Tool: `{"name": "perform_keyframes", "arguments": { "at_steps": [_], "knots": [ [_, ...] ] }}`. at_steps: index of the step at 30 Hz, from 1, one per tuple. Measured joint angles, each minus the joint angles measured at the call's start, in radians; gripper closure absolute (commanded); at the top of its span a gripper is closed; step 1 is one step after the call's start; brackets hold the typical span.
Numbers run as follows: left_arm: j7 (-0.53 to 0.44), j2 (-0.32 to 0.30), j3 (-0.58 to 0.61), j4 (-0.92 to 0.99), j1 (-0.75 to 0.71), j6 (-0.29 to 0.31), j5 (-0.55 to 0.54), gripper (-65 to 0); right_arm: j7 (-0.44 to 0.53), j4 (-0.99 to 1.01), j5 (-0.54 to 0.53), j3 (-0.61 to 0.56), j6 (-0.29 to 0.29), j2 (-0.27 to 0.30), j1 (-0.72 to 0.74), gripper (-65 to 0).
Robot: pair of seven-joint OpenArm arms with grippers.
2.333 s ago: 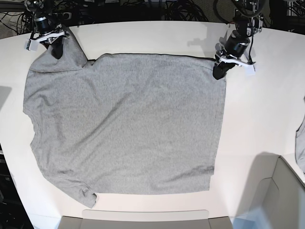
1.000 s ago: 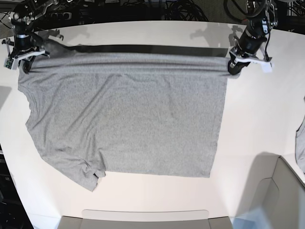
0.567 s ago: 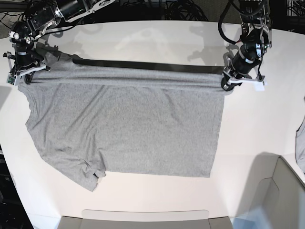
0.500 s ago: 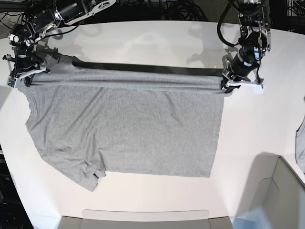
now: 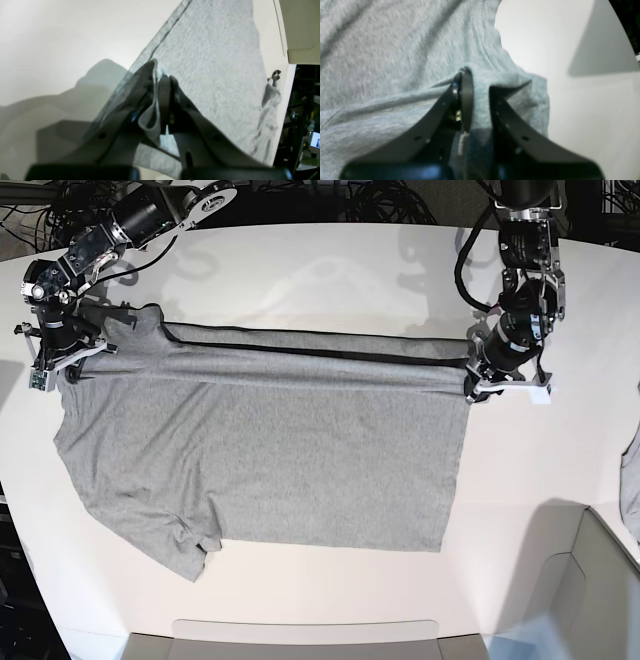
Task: Fold the T-shirt properly
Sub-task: 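Fold the held shoulder edge over the shirt body toward the hem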
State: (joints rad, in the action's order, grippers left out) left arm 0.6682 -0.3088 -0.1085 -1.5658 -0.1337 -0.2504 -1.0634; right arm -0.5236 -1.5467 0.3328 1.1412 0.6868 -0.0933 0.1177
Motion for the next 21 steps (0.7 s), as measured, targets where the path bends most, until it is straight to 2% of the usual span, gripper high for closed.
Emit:
{"name": "perform_keyframes", "arguments": {
  "at_steps": [7,12,21],
  "knots": [
    [-0.013,-0.005,0.061,0.103,0.09,-0.008,0.008,0.0,0.004,0.071,0.0,-0.085,0.0,0.037,0.013,0.0],
    [-0.015,-0.005,0.068,0.111,0.12,-0.007,0.008,0.0,0.005,0.082,0.0,-0.134,0.0,0.054,0.015,0.0],
    [-0.016,-0.004,0.068,0.189,0.201,-0.004,0.005,0.0,0.006,0.124,-0.003,-0.148,0.0,0.074,0.077,0.0]
  ]
}}
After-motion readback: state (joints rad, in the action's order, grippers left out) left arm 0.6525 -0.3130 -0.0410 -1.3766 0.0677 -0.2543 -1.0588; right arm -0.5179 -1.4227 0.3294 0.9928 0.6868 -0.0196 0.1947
